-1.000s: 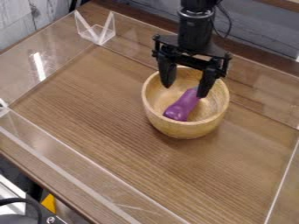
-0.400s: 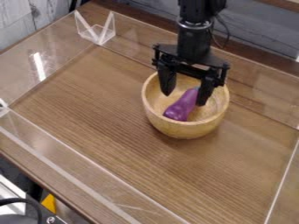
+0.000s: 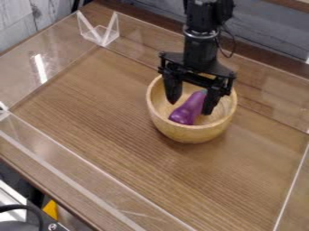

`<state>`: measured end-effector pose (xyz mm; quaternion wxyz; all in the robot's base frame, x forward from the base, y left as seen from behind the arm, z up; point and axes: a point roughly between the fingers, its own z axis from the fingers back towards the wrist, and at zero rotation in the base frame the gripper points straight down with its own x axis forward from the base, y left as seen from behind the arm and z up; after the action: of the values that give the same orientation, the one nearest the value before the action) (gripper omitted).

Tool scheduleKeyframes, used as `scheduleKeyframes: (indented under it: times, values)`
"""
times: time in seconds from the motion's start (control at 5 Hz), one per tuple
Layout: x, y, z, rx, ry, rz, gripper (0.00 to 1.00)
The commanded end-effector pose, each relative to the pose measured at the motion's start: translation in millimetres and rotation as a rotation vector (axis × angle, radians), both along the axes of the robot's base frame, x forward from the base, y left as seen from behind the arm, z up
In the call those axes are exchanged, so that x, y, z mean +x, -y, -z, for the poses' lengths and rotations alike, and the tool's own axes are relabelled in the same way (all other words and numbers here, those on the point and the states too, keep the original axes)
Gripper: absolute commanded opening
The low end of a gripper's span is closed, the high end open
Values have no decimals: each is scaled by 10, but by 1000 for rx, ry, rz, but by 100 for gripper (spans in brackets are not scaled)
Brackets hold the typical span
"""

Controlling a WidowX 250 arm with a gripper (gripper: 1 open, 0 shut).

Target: Remove the purple eggplant from inside the brown bowl and put it on the table

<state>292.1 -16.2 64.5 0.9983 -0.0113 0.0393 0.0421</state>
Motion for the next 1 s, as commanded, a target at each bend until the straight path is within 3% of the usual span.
scheduleKeyframes:
  times: [0.0,0.2,0.4,0.8]
  values:
    - [39,12,-41,-1,28,11,100]
    - [44,12,-5,-7,25,19,100]
    - [53,10,28,-14,22,25,0]
    - [39,19,17,-38,28,63,0]
